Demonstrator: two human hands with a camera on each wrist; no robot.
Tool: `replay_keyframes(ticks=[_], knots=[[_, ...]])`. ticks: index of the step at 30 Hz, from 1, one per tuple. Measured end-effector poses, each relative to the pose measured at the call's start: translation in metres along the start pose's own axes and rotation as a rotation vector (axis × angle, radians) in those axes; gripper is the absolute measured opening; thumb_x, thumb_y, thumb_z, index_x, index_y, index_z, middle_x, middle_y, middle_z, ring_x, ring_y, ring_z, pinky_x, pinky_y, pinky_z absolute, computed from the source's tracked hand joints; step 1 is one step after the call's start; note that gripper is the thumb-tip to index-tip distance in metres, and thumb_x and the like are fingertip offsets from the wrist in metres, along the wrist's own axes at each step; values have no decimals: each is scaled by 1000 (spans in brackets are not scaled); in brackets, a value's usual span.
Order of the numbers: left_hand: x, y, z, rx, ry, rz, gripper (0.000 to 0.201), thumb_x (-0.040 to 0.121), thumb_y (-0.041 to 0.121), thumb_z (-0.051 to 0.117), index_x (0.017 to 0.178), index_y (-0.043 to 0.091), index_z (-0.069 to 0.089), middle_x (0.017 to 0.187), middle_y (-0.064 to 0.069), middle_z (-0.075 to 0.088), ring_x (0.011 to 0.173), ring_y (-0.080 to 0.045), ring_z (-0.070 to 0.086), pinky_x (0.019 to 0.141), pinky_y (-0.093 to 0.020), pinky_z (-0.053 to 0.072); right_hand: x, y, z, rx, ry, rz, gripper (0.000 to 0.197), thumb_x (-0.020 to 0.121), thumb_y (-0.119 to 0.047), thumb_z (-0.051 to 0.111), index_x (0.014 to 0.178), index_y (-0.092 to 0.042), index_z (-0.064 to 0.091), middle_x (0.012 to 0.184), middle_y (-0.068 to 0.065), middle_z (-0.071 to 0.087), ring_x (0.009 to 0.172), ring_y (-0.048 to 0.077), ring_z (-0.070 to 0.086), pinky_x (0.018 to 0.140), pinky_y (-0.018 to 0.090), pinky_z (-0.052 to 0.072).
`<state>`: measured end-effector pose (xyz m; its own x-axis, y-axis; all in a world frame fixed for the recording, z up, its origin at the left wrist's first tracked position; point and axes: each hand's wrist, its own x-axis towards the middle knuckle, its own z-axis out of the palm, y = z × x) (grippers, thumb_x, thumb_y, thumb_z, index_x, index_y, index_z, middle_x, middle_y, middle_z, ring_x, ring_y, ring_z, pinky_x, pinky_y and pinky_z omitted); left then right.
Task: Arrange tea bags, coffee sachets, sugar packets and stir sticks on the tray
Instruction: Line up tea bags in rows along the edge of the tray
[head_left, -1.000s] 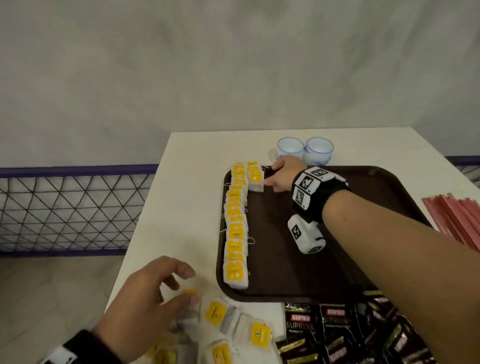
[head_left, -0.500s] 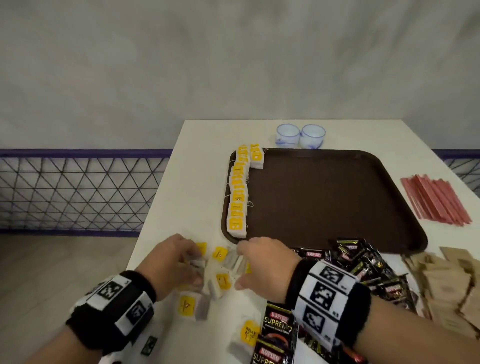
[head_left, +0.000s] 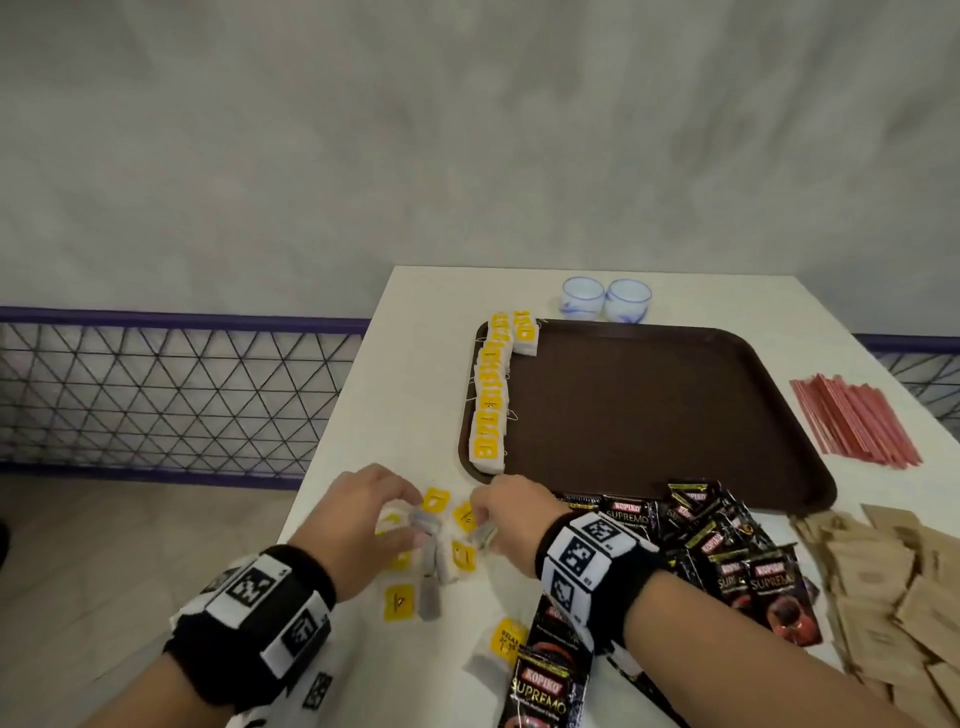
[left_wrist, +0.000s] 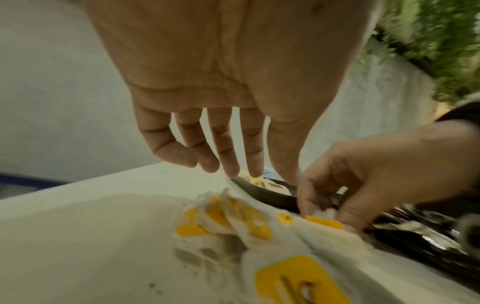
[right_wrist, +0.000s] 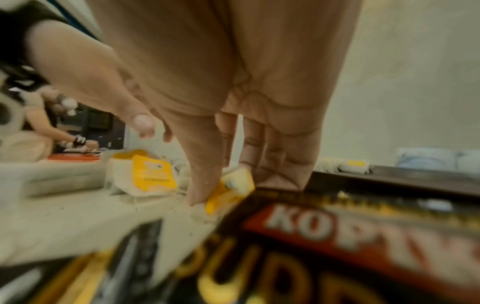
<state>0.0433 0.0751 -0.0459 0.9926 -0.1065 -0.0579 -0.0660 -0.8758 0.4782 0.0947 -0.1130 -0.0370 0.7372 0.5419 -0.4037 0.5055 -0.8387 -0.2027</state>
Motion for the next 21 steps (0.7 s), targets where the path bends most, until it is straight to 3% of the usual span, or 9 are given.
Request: replay_keyframes(ticks=[3,5,7,10,13,16,18,21], knots=[[-2,23,10,40,-92,47,43,77,44,69,115,29,57,107,13,53,101,-10,45,87,-19,36,2,6,0,163,26,54,26,84,-10,63,111,-13,62,103,8,51,108,30,58,87,31,47],[4,35,18,76,-143,13,44,78,42,69,117,27,54,109,9,55,103,-13,46,86,-22,36,2,14,-2,336,84,96,19,76,-14,75,90,-23,65,102,4,54,95,23,60,77,25,47],[10,39,25,125,-193,-38,43,78,33,68,117,25,54,111,4,57,107,-17,48,87,-25,39,0,22,-6,492,157,105,24,71,-17,80,75,-29,60,89,-2,56,79,13,56,69,20,43],[15,38,28,119,-239,-82,33,78,24,68,110,22,60,102,3,58,98,-15,51,76,-22,37,-7,34,-16,660,219,91,17,76,-22,77,83,-27,62,81,-6,57,72,6,53,69,19,44],[16,37,21,21,-212,-57,14,78,23,69,92,23,67,78,12,52,80,-9,49,68,-18,35,-14,46,-27,842,250,64,9,83,-28,71,83,-25,62,78,-4,56,71,12,52,69,31,47],[13,40,6,-205,-113,-22,12,77,23,74,73,26,63,73,8,56,71,-6,52,65,-12,39,-25,53,-39,1368,239,0,8,93,-17,58,85,-14,59,74,2,56,71,15,54,70,31,48],[13,45,-8,-486,-54,-18,14,74,22,78,70,21,65,77,0,66,73,-10,60,72,-20,49,-34,54,-47,1758,195,-50,11,95,-11,50,89,-6,58,74,5,64,81,20,62,78,34,53],[20,56,-26,-792,-63,11,16,71,26,77,75,15,67,80,-10,73,78,-24,66,74,-31,51,-40,55,-56,2062,176,-109,15,96,-8,44,96,3,55,81,16,69,91,32,67,81,38,57]])
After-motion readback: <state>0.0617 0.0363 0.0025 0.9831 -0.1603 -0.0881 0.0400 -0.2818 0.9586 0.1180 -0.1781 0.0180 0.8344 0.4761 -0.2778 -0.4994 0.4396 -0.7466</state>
